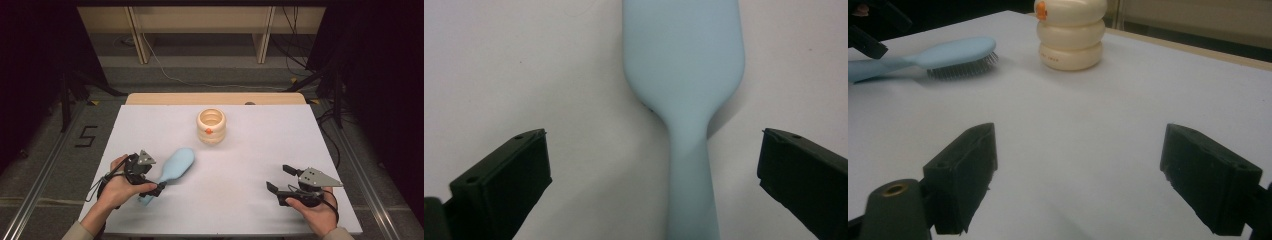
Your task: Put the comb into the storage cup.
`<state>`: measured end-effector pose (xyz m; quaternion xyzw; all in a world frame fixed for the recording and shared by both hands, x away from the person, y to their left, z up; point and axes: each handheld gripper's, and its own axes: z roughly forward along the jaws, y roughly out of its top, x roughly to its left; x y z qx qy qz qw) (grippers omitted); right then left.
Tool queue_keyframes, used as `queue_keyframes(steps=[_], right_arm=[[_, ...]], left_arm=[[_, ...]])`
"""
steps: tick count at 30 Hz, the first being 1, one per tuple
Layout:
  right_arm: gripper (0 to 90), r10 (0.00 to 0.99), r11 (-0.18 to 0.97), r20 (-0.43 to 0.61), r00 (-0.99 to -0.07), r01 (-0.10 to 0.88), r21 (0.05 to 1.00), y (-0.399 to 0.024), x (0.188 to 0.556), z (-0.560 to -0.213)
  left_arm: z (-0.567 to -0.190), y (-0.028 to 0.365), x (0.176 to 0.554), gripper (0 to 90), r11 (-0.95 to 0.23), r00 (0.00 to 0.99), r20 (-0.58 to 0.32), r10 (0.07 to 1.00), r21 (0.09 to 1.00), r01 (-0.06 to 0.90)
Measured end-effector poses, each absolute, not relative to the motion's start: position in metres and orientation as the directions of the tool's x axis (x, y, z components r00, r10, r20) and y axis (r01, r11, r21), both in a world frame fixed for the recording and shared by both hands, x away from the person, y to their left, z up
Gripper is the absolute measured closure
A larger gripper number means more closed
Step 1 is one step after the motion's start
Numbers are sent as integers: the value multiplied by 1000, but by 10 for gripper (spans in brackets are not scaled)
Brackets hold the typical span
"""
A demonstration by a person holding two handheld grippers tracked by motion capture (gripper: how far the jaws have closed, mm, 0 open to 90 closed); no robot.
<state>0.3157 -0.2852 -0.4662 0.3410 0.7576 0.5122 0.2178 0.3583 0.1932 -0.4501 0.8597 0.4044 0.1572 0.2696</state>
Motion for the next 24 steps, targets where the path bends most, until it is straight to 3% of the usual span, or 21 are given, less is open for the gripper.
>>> queue_keyframes(steps=[24], right_arm=[[159, 745, 243, 20, -667, 300, 922, -286, 316, -467]], left_arm=[[-452, 170, 367, 48, -603, 674, 48, 737, 498, 624]])
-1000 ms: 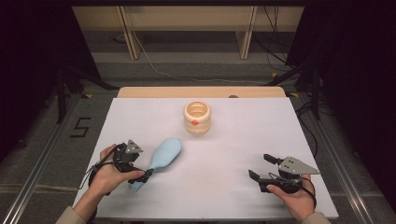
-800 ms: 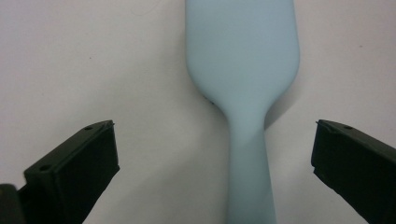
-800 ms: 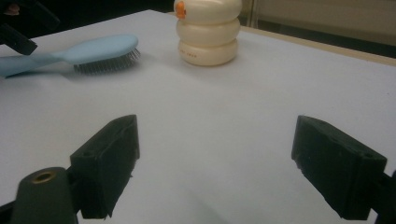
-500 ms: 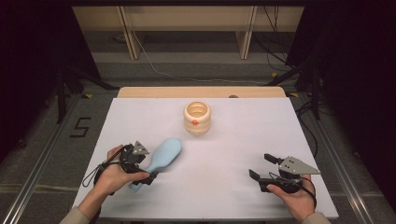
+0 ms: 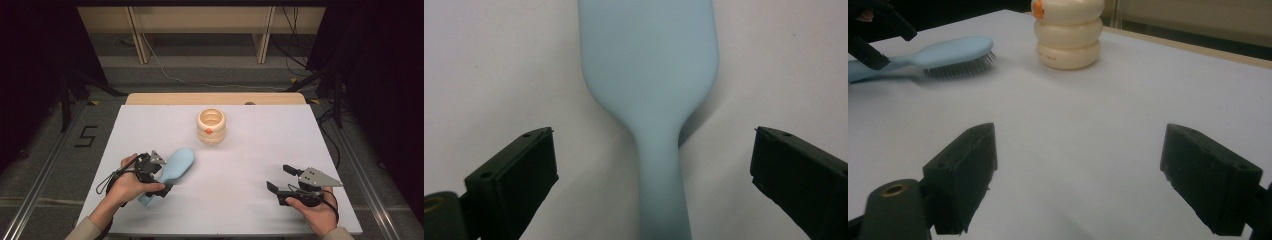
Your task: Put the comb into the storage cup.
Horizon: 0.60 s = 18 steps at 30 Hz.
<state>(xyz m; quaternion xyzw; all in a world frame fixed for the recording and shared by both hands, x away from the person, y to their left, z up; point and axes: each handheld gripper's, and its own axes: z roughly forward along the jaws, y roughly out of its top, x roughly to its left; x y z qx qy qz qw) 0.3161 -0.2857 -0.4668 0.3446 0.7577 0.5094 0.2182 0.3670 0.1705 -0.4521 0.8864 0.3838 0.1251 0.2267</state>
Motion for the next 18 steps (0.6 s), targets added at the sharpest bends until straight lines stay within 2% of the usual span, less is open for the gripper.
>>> queue_keyframes(steps=[4, 10, 18], right_arm=[[159, 744, 245, 19, -668, 299, 922, -286, 316, -467], [159, 743, 248, 19, -669, 301, 921, -286, 316, -467], [159, 744, 251, 16, -668, 302, 920, -285, 316, -467]], left_arm=[[-453, 167, 371, 75, -607, 684, 25, 729, 487, 628], [-455, 165, 377, 143, -637, 682, 68, 728, 433, 637], [-453, 161, 382, 159, -631, 664, 70, 744, 401, 664]])
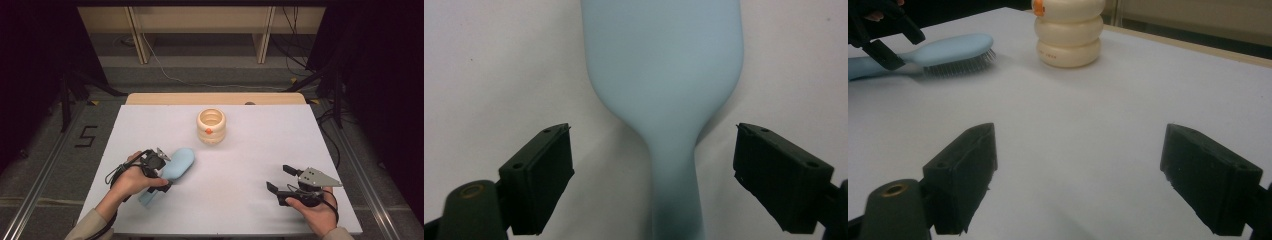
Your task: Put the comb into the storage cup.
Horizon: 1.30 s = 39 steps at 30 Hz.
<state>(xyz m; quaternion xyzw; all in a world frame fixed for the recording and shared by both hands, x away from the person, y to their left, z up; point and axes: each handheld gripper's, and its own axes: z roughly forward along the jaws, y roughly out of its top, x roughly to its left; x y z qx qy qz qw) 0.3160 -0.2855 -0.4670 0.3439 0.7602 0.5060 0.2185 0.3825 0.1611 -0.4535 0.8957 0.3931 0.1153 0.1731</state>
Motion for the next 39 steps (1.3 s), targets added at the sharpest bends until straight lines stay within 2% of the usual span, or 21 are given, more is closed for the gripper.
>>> queue_keyframes(steps=[24, 29, 39], right_arm=[[159, 743, 255, 15, -669, 303, 918, -286, 316, -467], [159, 743, 255, 15, -670, 304, 918, -286, 316, -467], [159, 743, 256, 15, -669, 305, 917, -286, 316, -467]], left_arm=[[-459, 155, 391, 294, -637, 666, 19, 745, 317, 703], [-460, 155, 392, 371, -634, 667, 5, 745, 315, 706], [-460, 153, 392, 439, -634, 664, 2, 748, 301, 713]])
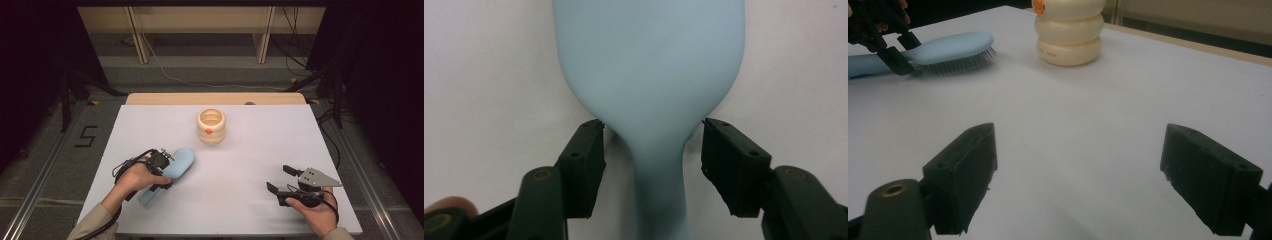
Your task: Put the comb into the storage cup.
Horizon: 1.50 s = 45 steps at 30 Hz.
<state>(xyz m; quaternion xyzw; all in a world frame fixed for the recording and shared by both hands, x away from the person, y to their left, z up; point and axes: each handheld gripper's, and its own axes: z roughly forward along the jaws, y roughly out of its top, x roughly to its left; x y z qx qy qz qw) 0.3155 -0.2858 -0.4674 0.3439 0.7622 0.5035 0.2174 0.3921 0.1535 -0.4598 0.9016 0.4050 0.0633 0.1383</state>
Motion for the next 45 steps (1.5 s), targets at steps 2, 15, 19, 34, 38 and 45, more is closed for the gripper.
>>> queue_keyframes(steps=[2, 15, 19, 34, 38, 45], right_arm=[[159, 744, 256, 15, -668, 307, 917, -286, 315, -468], [159, 743, 254, 18, -669, 307, 917, -286, 315, -468], [159, 743, 254, 18, -669, 306, 917, -286, 315, -468], [159, 743, 255, 18, -669, 309, 916, -286, 315, -468], [159, 743, 256, 18, -669, 309, 916, -286, 315, -468], [159, 742, 258, 17, -670, 309, 915, -286, 315, -468]], left_arm=[[-460, 153, 392, 448, -631, 660, 5, 751, 298, 716], [-461, 149, 394, 531, -627, 651, 15, 759, 286, 724], [-461, 148, 394, 541, -626, 648, 19, 761, 283, 727], [-463, 148, 396, 569, -615, 635, 13, 772, 268, 742], [-463, 147, 395, 581, -612, 632, 10, 775, 265, 745], [-463, 146, 394, 634, -608, 628, 8, 778, 263, 749]])
